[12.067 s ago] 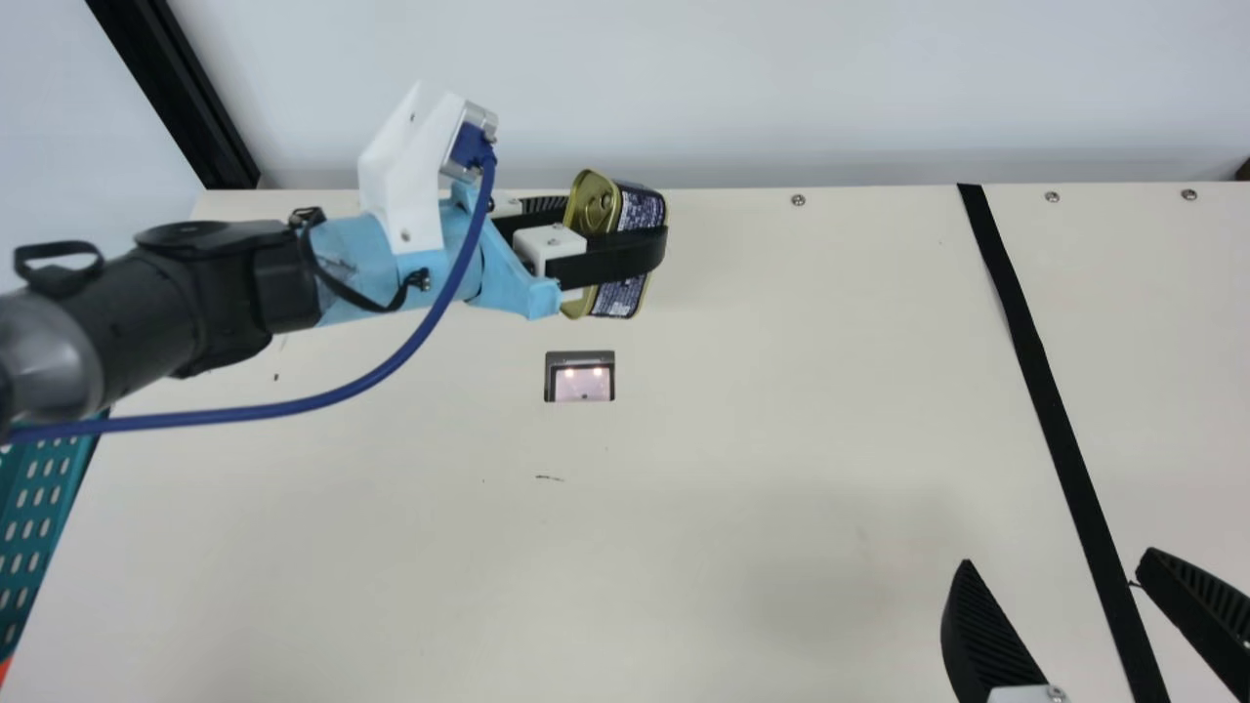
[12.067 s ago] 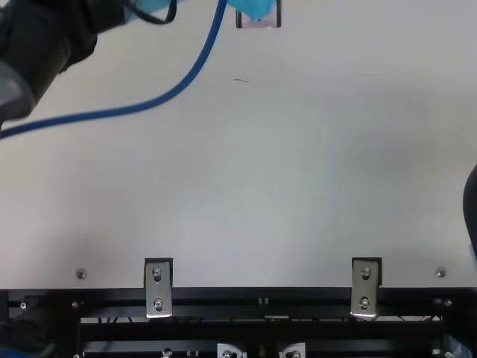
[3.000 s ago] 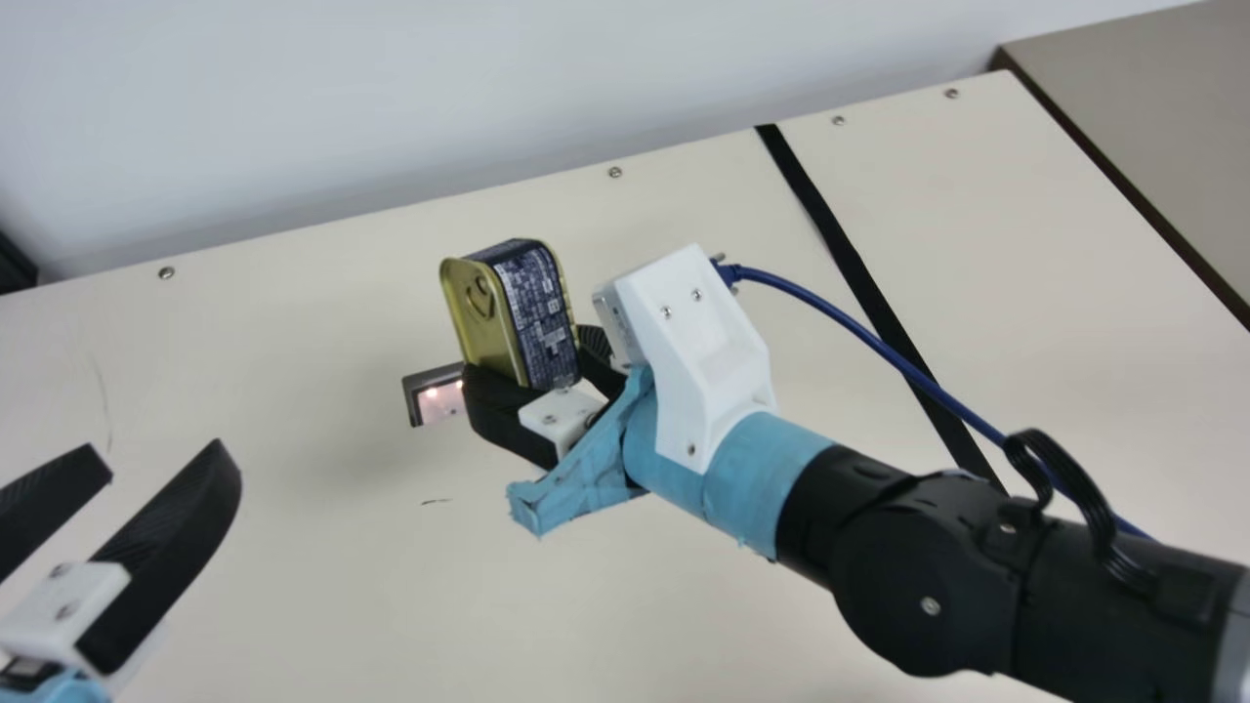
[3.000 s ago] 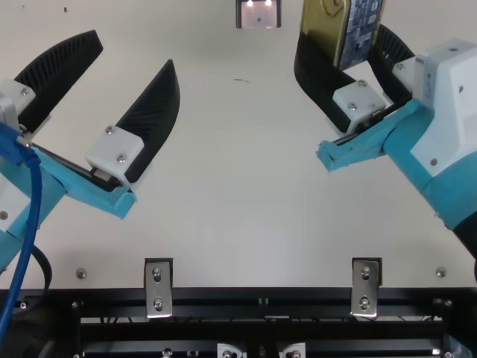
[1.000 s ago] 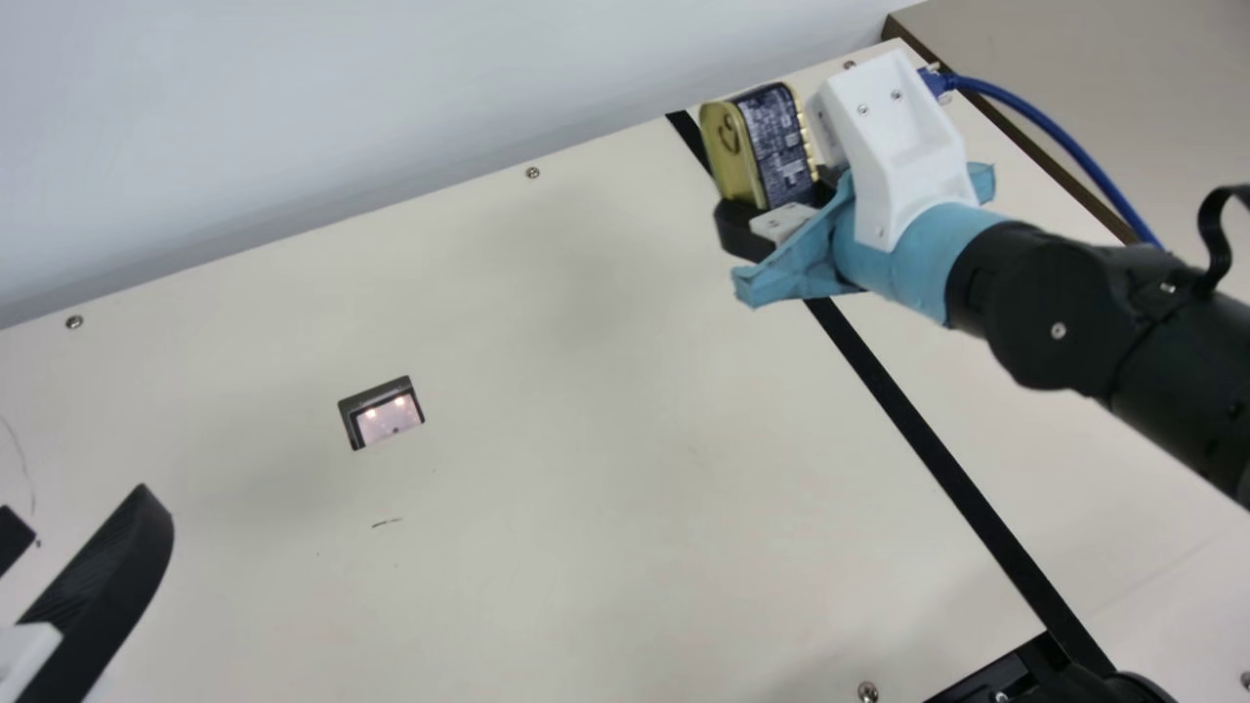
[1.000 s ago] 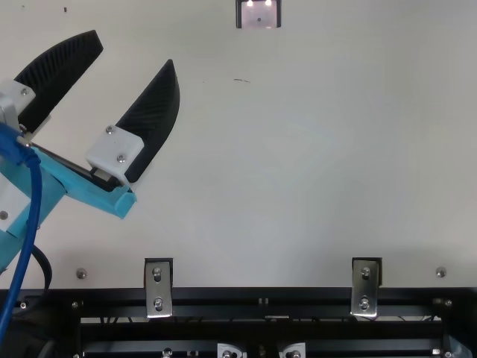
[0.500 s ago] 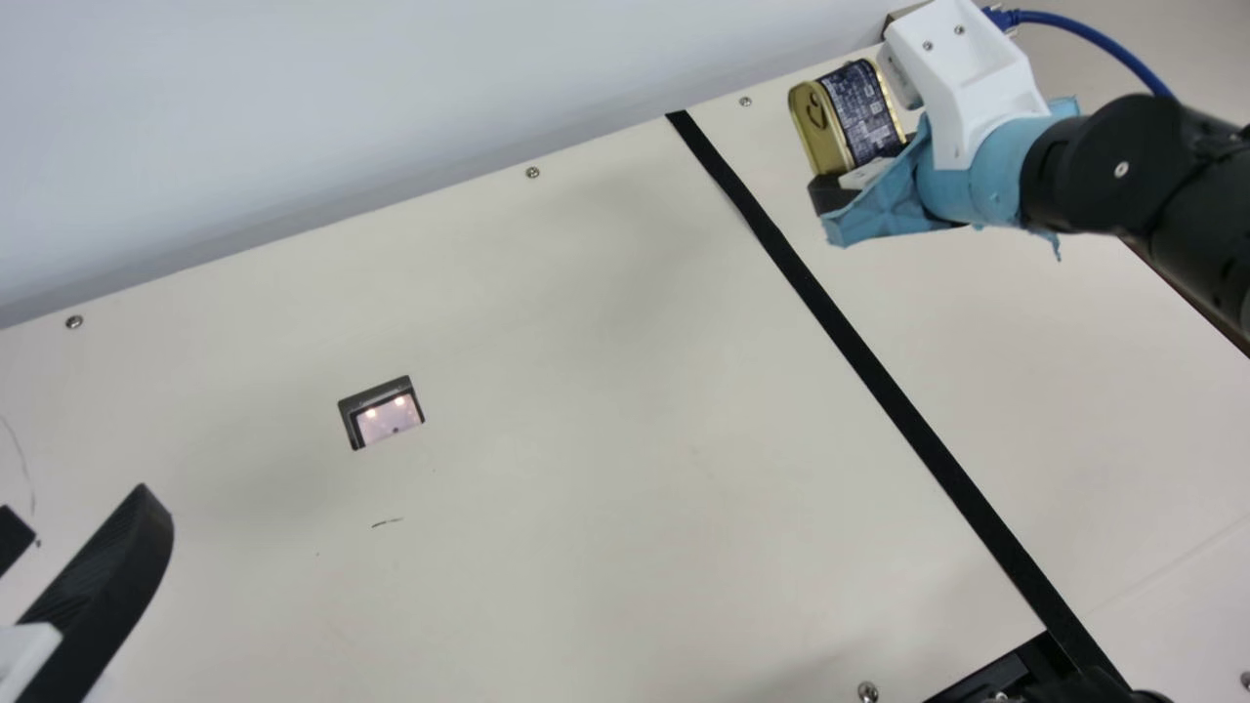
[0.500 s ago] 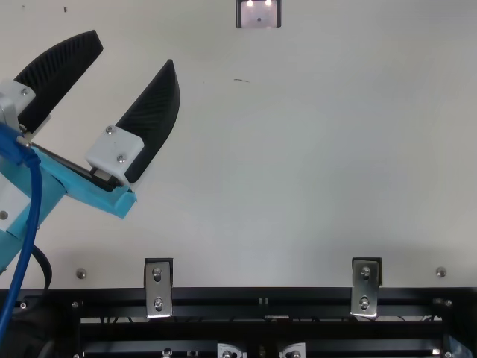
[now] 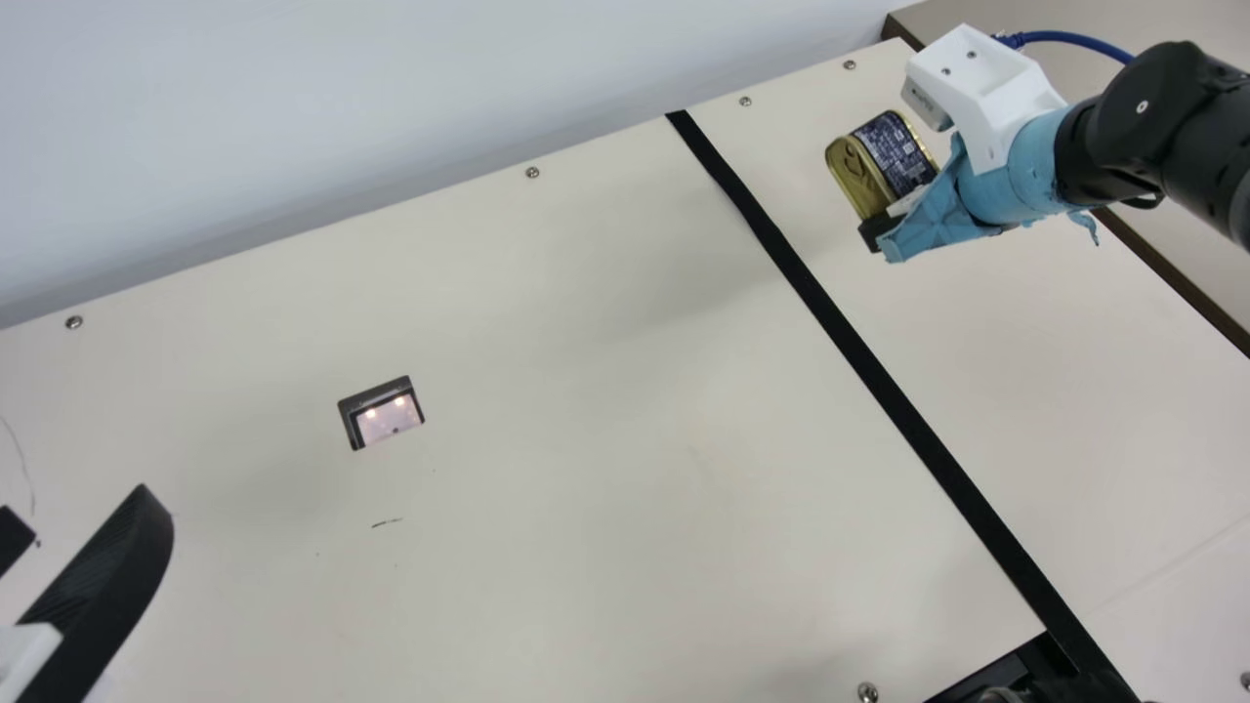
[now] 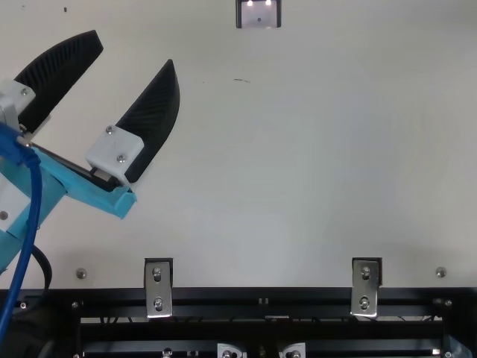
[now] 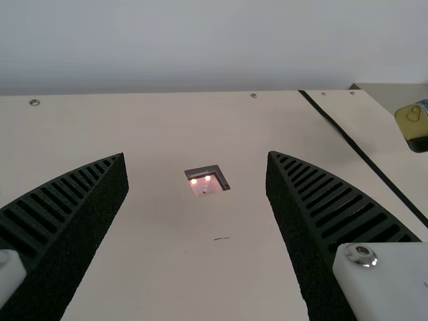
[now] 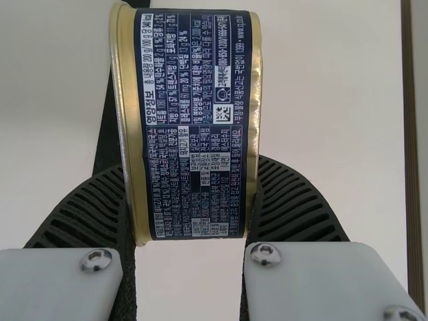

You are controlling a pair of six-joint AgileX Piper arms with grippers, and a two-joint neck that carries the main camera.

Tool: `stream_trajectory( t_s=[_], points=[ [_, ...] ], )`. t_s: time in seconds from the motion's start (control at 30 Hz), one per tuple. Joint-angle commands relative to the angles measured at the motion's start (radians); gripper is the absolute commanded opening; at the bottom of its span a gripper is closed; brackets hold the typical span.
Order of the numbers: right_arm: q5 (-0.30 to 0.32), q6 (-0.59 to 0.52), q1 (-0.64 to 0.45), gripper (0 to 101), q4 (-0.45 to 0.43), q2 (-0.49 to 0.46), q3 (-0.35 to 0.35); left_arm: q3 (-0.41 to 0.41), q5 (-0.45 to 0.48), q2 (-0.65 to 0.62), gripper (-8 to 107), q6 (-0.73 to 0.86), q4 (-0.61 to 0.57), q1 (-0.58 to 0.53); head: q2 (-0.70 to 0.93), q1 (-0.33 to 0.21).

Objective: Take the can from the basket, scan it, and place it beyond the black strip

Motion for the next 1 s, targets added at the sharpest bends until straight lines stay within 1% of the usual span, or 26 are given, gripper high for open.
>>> stream_trajectory(
  t_s=[0.0,0.2,0.5,0.87,0.9,0.93,0.97],
  points=[
    [0.007,0.008,-0.003,0,-0.017,0.013,-0.004,0.0,0.0,0.0,90,0.0,0.0,0.0,-0.017,-0.035],
    [0.019,0.032,-0.008,0,-0.059,0.048,-0.012,0.0,0.0,0.0,90,0.0,0.0,0.0,-0.017,-0.035],
    [0.021,0.065,-0.021,0,-0.115,0.097,-0.005,0.0,0.0,0.0,90,0.0,0.0,0.0,-0.017,-0.035],
    [0.027,0.096,-0.028,1,-0.153,0.133,0.001,0.0,0.0,0.0,90,0.0,0.0,0.0,-0.017,-0.035],
    [0.026,0.099,-0.029,18,-0.157,0.135,0.002,0.0,0.0,0.0,90,0.0,0.0,0.0,-0.017,-0.035],
    [0.026,0.103,-0.029,58,-0.16,0.137,0.002,0.0,0.0,0.0,90,0.0,0.0,0.0,-0.017,-0.035],
    [0.026,0.106,-0.03,85,-0.162,0.138,0.003,0.0,0.0,0.0,90,0.0,0.0,0.0,-0.017,-0.035]
  ],
)
